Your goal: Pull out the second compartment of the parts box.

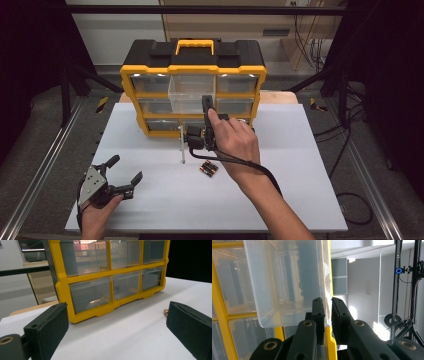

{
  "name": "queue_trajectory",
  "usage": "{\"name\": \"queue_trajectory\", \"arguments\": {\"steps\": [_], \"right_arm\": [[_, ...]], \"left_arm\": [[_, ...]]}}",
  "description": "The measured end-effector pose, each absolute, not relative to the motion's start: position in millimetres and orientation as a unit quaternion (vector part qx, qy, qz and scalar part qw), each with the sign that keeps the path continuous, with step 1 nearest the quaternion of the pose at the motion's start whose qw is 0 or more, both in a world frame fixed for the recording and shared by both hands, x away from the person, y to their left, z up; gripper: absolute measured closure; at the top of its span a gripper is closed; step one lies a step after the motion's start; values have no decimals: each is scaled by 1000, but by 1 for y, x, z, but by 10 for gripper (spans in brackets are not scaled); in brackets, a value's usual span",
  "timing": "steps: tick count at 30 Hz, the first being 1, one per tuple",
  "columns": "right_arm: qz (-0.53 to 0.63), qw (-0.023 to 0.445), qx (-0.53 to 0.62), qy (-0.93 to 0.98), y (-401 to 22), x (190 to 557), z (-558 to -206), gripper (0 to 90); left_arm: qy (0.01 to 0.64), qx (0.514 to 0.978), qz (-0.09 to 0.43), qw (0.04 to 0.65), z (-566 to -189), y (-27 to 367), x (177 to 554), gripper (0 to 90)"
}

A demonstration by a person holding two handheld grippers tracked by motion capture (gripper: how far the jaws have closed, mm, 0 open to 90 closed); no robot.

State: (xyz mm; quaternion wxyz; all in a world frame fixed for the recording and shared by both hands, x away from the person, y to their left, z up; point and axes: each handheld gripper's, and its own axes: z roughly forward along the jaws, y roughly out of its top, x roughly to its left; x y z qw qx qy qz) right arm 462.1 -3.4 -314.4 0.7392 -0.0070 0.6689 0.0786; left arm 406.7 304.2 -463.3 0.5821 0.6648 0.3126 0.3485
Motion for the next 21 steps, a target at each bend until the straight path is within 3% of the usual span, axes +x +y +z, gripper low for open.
{"name": "queue_trajectory", "arguments": {"steps": [21], "right_arm": [[80,742,-7,666,-3,460,-319,802]], "left_arm": [[312,666,348,582,-463,304,407,41]]}}
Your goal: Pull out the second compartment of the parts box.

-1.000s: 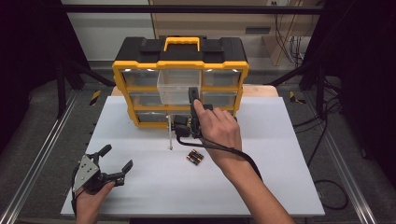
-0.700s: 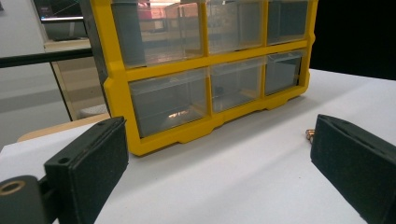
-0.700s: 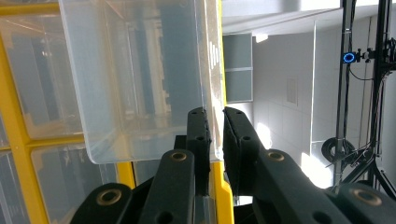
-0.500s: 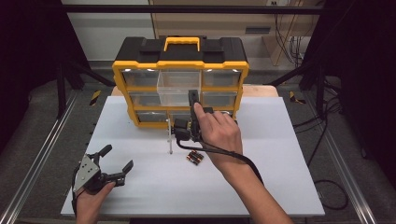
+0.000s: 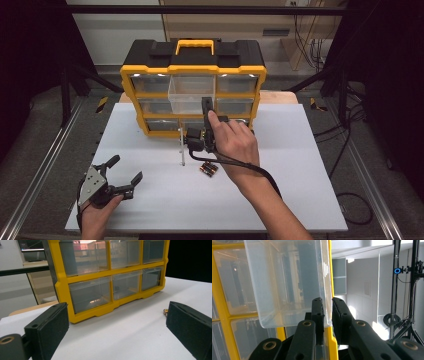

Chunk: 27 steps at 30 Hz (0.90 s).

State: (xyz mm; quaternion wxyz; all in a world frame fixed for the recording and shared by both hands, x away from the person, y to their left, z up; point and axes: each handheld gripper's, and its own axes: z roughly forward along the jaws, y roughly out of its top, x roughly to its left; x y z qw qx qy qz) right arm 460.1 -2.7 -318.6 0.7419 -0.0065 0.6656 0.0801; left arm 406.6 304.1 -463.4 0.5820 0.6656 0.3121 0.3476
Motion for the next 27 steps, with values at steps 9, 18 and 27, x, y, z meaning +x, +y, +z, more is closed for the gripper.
{"name": "queue_trajectory", "arguments": {"steps": [9,18,27], "right_arm": [[80,743,-8,665,-3,456,-319,804],[89,744,-3,663,-3,456,-320,798],[90,743,0,664,-3,454,-319,798]], "left_arm": [[312,666,349,581,-463,305,407,42],[313,666,351,579,-464,305,407,48],[310,668,354,576,-463,304,406,41]]}}
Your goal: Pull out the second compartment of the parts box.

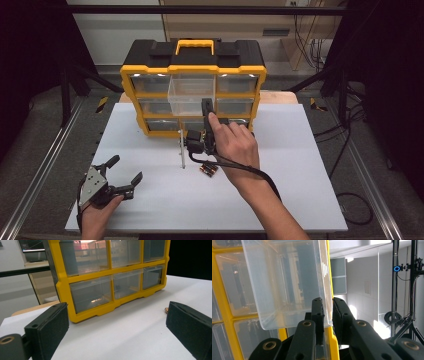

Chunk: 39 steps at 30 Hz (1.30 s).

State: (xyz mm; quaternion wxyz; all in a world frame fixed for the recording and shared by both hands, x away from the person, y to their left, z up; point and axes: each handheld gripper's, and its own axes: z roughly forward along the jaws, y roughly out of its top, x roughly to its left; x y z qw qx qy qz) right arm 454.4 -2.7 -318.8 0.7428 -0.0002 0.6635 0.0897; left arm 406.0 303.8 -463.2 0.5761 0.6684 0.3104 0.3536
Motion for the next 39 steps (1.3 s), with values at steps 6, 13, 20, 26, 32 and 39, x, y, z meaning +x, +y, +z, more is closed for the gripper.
{"name": "queue_trajectory", "arguments": {"steps": [6,13,20,26,32,39], "right_arm": [[95,743,0,662,-2,454,-320,777],[146,733,34,663,-3,451,-321,494],[199,684,106,694,-19,443,-319,304],[257,624,181,715,-40,442,-319,261],[304,563,224,736,-60,446,-325,188],[387,429,292,762,-82,459,-338,141]], "left_arm": [[313,667,353,577,-463,305,406,41],[312,667,354,577,-463,305,406,39],[312,664,353,581,-463,305,406,36],[311,663,344,588,-463,302,406,28],[311,663,344,587,-463,302,406,24],[312,665,344,586,-463,303,406,24]]}}
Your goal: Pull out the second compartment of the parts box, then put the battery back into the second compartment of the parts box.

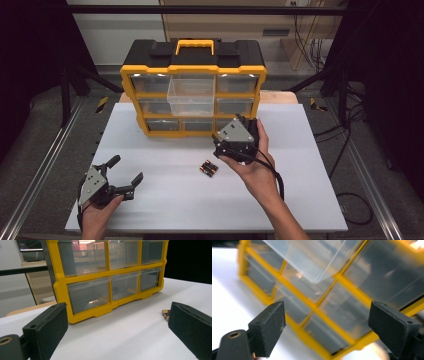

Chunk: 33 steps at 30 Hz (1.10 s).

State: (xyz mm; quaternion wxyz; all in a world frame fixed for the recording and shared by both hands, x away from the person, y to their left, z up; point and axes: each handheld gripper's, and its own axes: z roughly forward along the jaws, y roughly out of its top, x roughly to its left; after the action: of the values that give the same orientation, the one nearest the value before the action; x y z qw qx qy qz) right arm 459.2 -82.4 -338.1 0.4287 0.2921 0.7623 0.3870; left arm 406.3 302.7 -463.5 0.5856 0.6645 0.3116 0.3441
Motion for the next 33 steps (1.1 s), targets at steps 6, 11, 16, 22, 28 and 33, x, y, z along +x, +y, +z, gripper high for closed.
{"name": "queue_trajectory", "arguments": {"steps": [6,11,16,22,28,33], "right_arm": [[388,379,316,778,-90,466,-354,132],[388,336,326,794,-93,470,-367,130],[378,304,334,808,-96,473,-378,119],[364,276,336,823,-100,474,-393,135],[347,257,337,837,-101,476,-404,137],[342,240,344,841,-100,478,-410,126]], "left_arm": [[311,661,348,588,-463,304,406,22],[314,657,351,589,-462,306,405,22],[311,657,353,589,-462,307,405,20],[308,658,351,591,-462,307,405,13],[309,658,351,590,-462,307,405,13],[309,659,350,590,-462,307,404,10]]}}
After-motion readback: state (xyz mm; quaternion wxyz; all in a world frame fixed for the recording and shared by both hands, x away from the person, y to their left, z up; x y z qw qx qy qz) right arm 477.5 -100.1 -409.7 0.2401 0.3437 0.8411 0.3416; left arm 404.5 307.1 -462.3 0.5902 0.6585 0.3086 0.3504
